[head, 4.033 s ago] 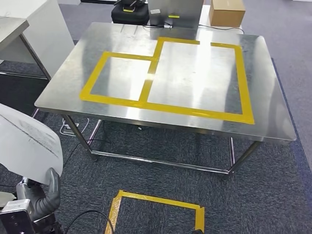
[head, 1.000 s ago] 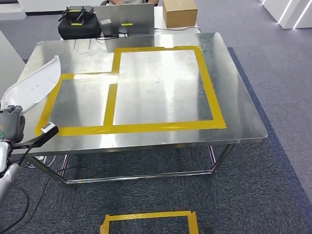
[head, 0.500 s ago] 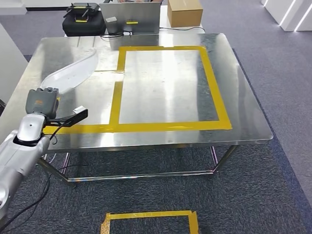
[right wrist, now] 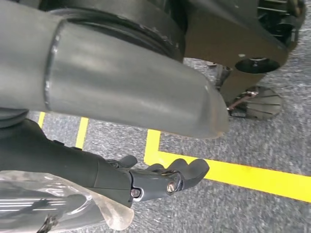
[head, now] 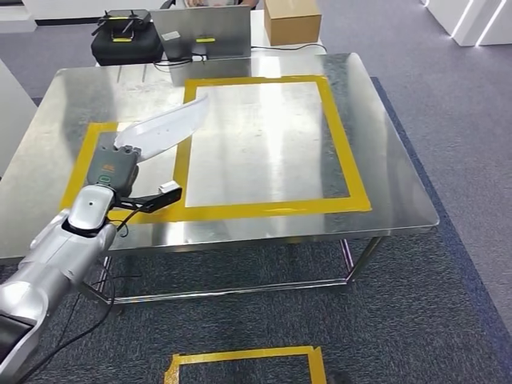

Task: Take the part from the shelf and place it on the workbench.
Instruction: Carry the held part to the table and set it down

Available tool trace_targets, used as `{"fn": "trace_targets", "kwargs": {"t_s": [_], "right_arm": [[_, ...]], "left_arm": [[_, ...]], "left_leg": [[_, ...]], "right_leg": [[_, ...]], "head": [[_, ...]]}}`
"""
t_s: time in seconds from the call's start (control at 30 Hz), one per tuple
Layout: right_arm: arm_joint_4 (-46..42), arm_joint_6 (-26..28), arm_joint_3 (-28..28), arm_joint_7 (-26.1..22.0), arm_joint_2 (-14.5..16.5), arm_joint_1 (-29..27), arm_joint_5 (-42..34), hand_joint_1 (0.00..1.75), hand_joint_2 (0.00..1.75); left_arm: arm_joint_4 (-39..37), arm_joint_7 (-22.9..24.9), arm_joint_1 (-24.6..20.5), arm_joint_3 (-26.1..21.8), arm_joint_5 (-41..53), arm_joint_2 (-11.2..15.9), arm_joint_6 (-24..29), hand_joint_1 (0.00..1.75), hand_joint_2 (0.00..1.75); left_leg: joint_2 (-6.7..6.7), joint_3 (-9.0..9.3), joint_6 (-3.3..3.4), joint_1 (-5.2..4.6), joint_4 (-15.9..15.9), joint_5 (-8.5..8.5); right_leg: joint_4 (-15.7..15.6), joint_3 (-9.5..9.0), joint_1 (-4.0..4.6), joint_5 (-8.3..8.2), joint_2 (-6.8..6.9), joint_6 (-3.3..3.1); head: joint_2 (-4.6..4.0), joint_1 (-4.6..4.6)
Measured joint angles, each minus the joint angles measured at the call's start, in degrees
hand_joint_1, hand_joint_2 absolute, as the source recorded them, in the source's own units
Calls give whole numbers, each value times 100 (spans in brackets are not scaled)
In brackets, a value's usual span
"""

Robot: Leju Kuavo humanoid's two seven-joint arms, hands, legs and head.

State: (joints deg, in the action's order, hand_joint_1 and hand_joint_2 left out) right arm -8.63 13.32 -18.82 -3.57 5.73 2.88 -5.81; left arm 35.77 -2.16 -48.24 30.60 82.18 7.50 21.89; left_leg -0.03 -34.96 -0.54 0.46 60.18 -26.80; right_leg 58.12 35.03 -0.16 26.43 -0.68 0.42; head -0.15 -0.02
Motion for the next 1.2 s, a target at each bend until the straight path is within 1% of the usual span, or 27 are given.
{"fn": "trace_targets", "kwargs": {"t_s": [0.1, 0.13, 0.17, 0.2, 0.27, 0.3, 0.33, 0.37, 0.43, 0.47, 0.5, 0.53, 0.6, 0.67, 0.7, 0.77, 0.8, 0.83, 0.87, 0.9, 0.93, 0.97, 1.0, 1.03, 1.13, 1.17, 1.2], "right_arm": [[0, 2, -1, -11, -1, -9, -11, 0, 0], [0, 1, -1, -11, -1, -15, -15, 0, 0], [0, -1, -2, -11, -1, -14, -18, 0, 0], [0, -1, -2, -12, -1, -14, -20, 0, 0], [0, -1, -2, -11, -1, -21, -22, 0, 0], [0, -1, -3, -10, -1, -28, -24, 0, 0], [0, -1, -3, -10, -1, -34, -27, 0, 0], [0, 0, -4, -10, -1, -38, -32, 0, 0], [0, 3, -4, -12, -2, -37, -44, 0, 0], [0, 5, -4, -10, -2, -34, -48, 0, 0], [0, 5, -5, -3, -2, -33, -49, 0, 0], [0, 4, -5, 12, -2, -33, -46, 0, 0], [0, 5, -6, 50, -2, -49, -38, 0, 0], [0, 8, -5, 72, -3, -62, -31, 0, 0], [0, 9, -5, 74, -3, -62, -29, 0, 0], [0, 7, -6, 75, -3, -62, -25, 0, 0], [0, 5, -7, 74, -3, -67, -22, 0, 0], [0, 4, -7, 73, -3, -73, -20, 0, 0], [0, 3, -7, 69, -3, -78, -17, 0, 0], [0, 3, -7, 64, -3, -82, -13, 0, 0], [0, 4, -7, 55, -3, -82, -9, 0, 0], [0, 5, -7, 43, -3, -81, -7, 0, 0], [0, 7, -7, 28, -3, -78, -5, 0, 0], [0, 9, -7, 15, -3, -79, -5, 0, 0], [0, 11, -7, -5, -3, -90, -5, 0, 0], [0, 11, -7, -8, -3, -91, -6, 0, 0], [0, 11, -7, -10, -3, -89, -8, 0, 0]], "left_arm": [[-46, 12, -28, 59, -70, -61, 61, 175, 175], [-55, 20, -29, 73, -102, -76, 90, 175, 175], [-60, 30, -33, 84, -136, -86, 120, 175, 175], [-63, 43, -35, 94, -167, -96, 149, 175, 175], [-74, 87, -25, 114, -214, -104, 190, 175, 175], [-84, 121, -12, 125, -228, -106, 195, 175, 175], [-94, 163, 2, 134, -250, -106, 191, 175, 175], [-104, 212, 12, 140, -276, -105, 180, 175, 175], [-116, 306, 16, 145, -347, -92, 160, 175, 175], [-117, 344, 11, 144, -381, -69, 156, 175, 175], [-118, 371, 7, 142, -404, -39, 156, 175, 175], [-120, 391, 7, 140, -421, -1, 155, 175, 175], [-122, 415, 18, 138, -438, 77, 155, 175, 175], [-123, 423, 28, 133, -447, 144, 158, 175, 175], [-123, 425, 30, 130, -457, 178, 161, 175, 175], [-126, 427, 50, 126, -490, 231, 170, 175, 175], [-128, 423, 74, 124, -513, 252, 179, 175, 175], [-130, 418, 105, 123, -533, 266, 188, 175, 175], [-131, 413, 131, 122, -550, 279, 196, 175, 175], [-132, 408, 149, 120, -562, 293, 204, 175, 175], [-132, 405, 156, 116, -573, 307, 217, 131, 175], [-132, 403, 156, 110, -584, 321, 239, 87, 175], [-132, 402, 154, 104, -594, 333, 263, 44, 175], [-132, 402, 158, 95, -603, 343, 291, 0, 175], [-132, 389, 179, 60, -623, 363, 350, 0, 175], [-131, 382, 179, 47, -627, 365, 366, 0, 175], [-131, 378, 177, 36, -627, 361, 382, 0, 175]], "left_leg": [[-11, 20, 90, -15, -111, -8], [-8, 30, 121, -4, -128, 3], [-4, 42, 157, 10, -146, 16], [1, 52, 186, 21, -159, 26], [6, 50, 222, 17, -160, 28], [6, 51, 227, 15, -159, 26], [5, 52, 228, 14, -158, 24], [2, 55, 228, 14, -157, 21], [-3, 65, 210, 15, -152, 9], [-6, 57, 190, 4, -142, 0], [-6, 48, 164, -7, -136, -4], [-6, 38, 135, -17, -132, -1], [-4, 31, 74, -19, -141, 10], [-4, -6, 12, -5, -33, -87], [-5, -86, -16, -1, 164, -212], [-6, -402, -56, 3, 880, -566], [-6, -562, -66, 4, 1225, -692], [-6, -663, -71, 5, 1436, -729], [-6, -658, -67, 6, 1415, -647], [-6, -555, -57, 7, 1189, -474], [-6, -380, -41, 7, 815, -258], [-6, -195, -24, 0, 426, -100], [-9, -54, -7, -7, 119, -7], [-12, 24, 9, -17, -61, 23], [-17, 43, 88, -21, -145, 14], [-15, 53, 125, -10, -161, 28], [-11, 61, 160, 2, -179, 43]], "right_leg": [[6, 47, 2, -9, -1, 88], [40, 71, 0, 28, 3, 114], [164, 134, -2, 115, 9, 143], [411, 255, -8, 255, 14, 168], [1155, 605, -26, 574, 24, 211], [1457, 756, -35, 656, 24, 226], [1572, 824, -41, 638, 25, 236], [1468, 788, -47, 521, 28, 239], [754, 459, -56, 159, 45, 226], [391, 269, -53, 46, 54, 211], [150, 138, -50, -9, 59, 191], [44, 76, -42, -3, 59, 167], [35, 62, -35, -3, 48, 103], [8, 46, -47, -20, 47, 26], [-7, 34, -57, -27, 48, -9], [-11, 26, -57, -22, 48, -48], [-10, 24, -55, -19, 47, -54], [-9, 21, -53, -18, 47, -55], [-7, 18, -53, -17, 45, -55], [-3, 13, -52, -16, 43, -53], [0, 9, -52, -13, 41, -47], [8, 10, -42, -9, 38, -33], [18, 18, -32, -6, 35, -13], [22, 28, -23, -8, 33, 13], [17, 54, -25, -11, 34, 105], [69, 86, -30, 38, 36, 136], [234, 169, -34, 148, 37, 166]], "head": [[0, 0], [1, 2], [1, 15], [1, 27], [0, 48], [0, 49], [0, 50], [0, 51], [0, 51], [0, 52], [0, 51], [0, 49], [1, 50], [1, 46], [1, 41], [0, 34], [1, 35], [1, 35], [1, 34], [1, 34], [0, 34], [0, 34], [0, 38], [0, 39], [1, 40], [1, 46], [1, 61]]}}
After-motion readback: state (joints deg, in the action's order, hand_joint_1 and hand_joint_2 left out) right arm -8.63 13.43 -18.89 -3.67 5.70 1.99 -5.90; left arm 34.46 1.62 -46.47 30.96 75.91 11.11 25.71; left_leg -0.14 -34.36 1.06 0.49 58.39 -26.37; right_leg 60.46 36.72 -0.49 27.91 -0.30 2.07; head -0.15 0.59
